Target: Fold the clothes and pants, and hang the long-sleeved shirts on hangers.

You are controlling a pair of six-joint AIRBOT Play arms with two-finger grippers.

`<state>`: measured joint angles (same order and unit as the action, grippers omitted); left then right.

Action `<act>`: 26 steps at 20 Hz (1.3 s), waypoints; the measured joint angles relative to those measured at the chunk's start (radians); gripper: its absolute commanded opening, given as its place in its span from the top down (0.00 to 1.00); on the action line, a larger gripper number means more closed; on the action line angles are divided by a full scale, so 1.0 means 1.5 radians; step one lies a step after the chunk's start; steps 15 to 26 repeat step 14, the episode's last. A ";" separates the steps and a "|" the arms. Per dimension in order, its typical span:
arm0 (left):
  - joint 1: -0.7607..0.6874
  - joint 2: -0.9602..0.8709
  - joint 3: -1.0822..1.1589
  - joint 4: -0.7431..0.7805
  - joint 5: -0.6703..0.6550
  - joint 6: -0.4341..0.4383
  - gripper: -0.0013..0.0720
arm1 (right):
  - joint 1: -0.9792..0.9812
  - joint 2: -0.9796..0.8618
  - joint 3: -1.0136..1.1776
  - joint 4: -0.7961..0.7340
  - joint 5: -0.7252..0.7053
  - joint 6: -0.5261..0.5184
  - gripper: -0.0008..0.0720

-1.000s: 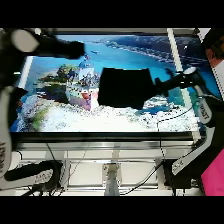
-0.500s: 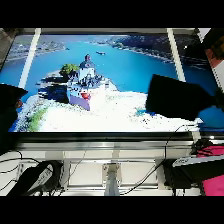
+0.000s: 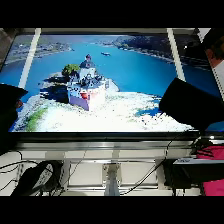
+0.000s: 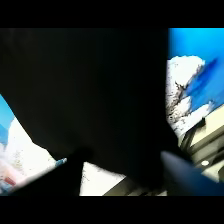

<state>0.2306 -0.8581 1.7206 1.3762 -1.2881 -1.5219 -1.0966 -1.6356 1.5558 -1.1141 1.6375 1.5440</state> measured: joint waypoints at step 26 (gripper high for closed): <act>0.001 0.001 0.000 0.000 -0.001 0.000 0.97 | 0.006 0.055 0.348 0.196 -0.095 0.096 0.26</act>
